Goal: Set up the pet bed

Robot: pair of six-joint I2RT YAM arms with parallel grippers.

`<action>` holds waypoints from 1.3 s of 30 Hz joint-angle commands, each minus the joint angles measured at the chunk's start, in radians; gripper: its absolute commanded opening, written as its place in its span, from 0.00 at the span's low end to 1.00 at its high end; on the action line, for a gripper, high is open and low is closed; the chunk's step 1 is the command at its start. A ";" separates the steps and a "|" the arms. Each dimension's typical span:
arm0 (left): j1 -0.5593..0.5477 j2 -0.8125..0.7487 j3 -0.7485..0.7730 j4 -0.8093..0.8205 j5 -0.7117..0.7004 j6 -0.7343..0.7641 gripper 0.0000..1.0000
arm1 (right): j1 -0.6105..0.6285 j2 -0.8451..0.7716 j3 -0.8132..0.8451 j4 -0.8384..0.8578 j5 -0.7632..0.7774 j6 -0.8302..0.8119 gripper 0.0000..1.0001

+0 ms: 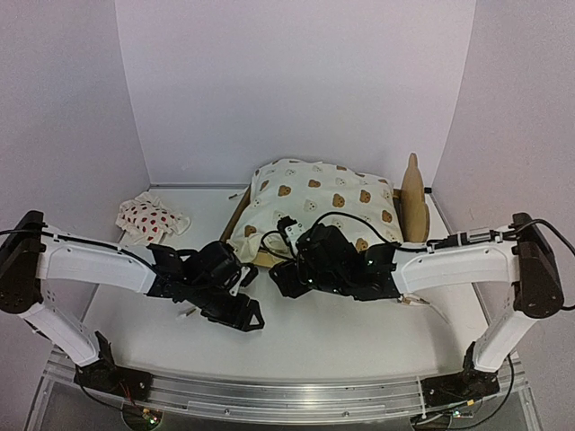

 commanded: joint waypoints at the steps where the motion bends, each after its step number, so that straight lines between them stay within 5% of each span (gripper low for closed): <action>1: 0.002 -0.133 0.070 -0.186 -0.251 -0.036 0.75 | -0.011 -0.007 0.035 0.009 -0.015 0.023 0.59; 8: 0.013 -0.220 0.046 -0.417 -0.493 -0.237 0.72 | -0.014 0.080 0.132 0.009 -0.066 0.025 0.57; 17: 0.200 -0.315 -0.165 -0.351 -0.362 -0.327 0.61 | -0.013 0.156 0.203 -0.024 -0.119 0.035 0.57; 39: 0.236 -0.153 -0.229 -0.228 -0.392 -0.321 0.35 | -0.024 0.137 0.156 -0.023 -0.172 0.041 0.56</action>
